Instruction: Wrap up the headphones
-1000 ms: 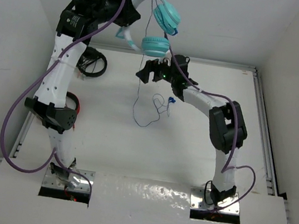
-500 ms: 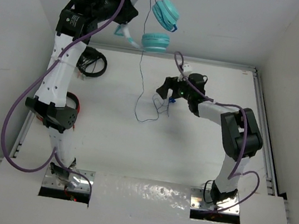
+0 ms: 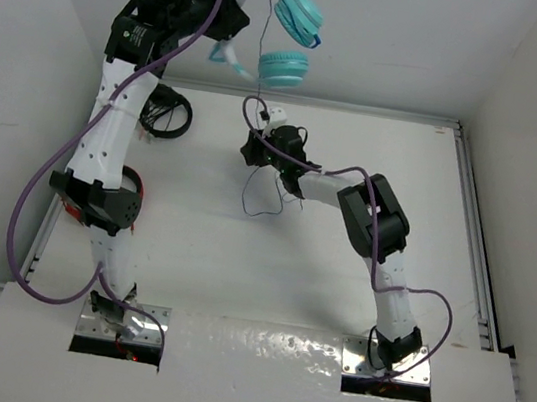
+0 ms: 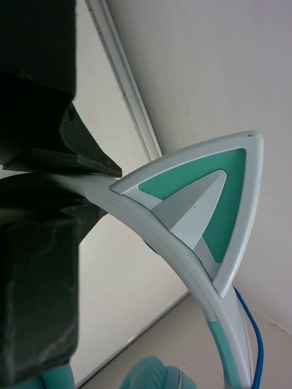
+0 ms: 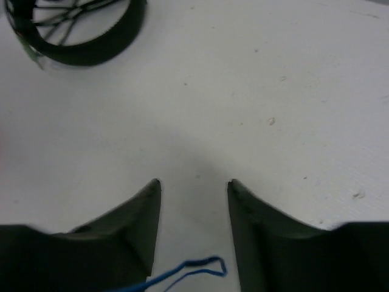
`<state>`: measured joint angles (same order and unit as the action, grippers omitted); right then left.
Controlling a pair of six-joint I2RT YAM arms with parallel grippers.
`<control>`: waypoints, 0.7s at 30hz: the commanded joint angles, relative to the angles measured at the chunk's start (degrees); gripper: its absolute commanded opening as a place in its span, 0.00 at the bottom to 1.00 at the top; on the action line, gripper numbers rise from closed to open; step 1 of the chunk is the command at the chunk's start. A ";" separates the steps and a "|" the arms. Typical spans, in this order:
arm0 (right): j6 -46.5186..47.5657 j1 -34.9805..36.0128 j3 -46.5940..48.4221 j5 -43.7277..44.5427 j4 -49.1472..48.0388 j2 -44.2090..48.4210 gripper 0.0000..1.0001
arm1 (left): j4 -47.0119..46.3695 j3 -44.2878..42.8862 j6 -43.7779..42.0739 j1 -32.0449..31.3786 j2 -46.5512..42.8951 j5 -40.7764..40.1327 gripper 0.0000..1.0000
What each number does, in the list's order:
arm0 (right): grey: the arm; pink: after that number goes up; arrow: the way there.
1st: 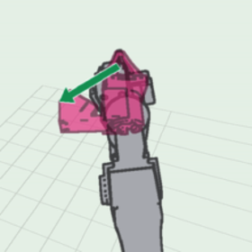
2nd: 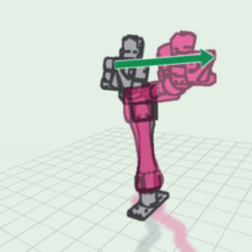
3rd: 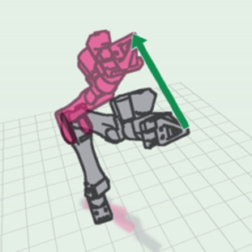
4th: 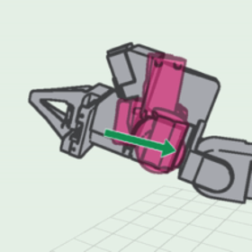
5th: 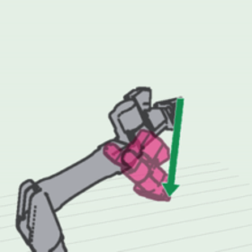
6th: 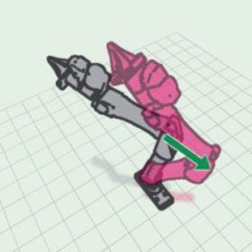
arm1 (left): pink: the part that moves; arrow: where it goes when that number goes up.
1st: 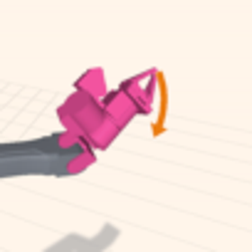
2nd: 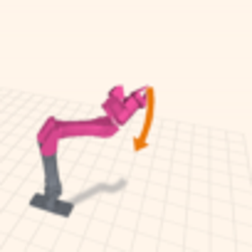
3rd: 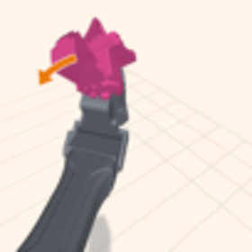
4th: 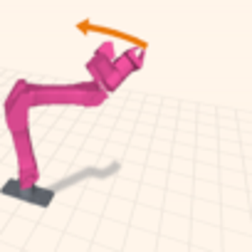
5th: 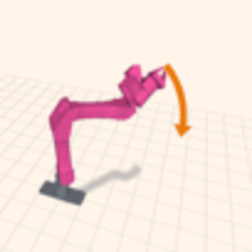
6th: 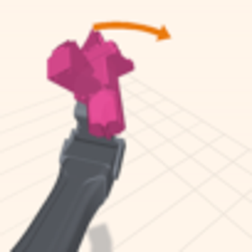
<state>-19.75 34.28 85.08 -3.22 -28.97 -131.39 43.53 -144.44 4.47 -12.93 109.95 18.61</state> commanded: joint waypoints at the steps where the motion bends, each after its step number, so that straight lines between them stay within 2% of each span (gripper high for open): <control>1: -0.03 0.34 2.73 3.42 0.59 0.25 0.00 | -5.12 -2.25 6.32 2.03 -0.71 -3.21 0.00; 5: 3.65 4.37 -7.01 -2.12 -2.58 9.38 0.00 | -6.17 -0.14 9.85 5.27 0.96 -11.57 0.00; 6: 4.79 5.26 -8.51 -7.53 -2.06 11.40 0.00 | -6.87 -0.05 10.03 5.54 1.49 -12.54 0.00; 9: 5.77 8.16 -14.05 -16.35 0.05 19.23 0.00 | -11.96 2.40 6.18 5.55 3.77 -18.16 0.00; 11: 7.79 10.71 -15.82 -21.55 3.47 24.33 0.00 | -17.14 5.55 0.48 5.55 5.27 -23.34 0.00; 15: 8.07 12.12 -14.42 -24.28 10.41 30.48 0.00 | -27.87 13.82 -12.87 5.11 6.50 -33.27 0.00; 17: 9.28 12.04 -11.00 -24.37 13.48 32.95 0.00 | -31.39 18.55 -15.97 5.02 6.50 -32.77 0.00; 18: 10.07 11.77 -7.16 -23.94 17.94 33.39 0.00 | -32.97 20.58 -19.90 4.58 5.81 -31.11 0.00; 21: 14.90 8.98 2.24 -15.53 29.62 35.06 0.00 | -32.20 29.81 -30.17 2.47 2.65 -26.38 0.00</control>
<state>-9.96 46.59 78.65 -23.99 -11.14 -99.11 19.77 -118.17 -13.54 -7.99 118.15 -10.59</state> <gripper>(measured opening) 0.002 0.140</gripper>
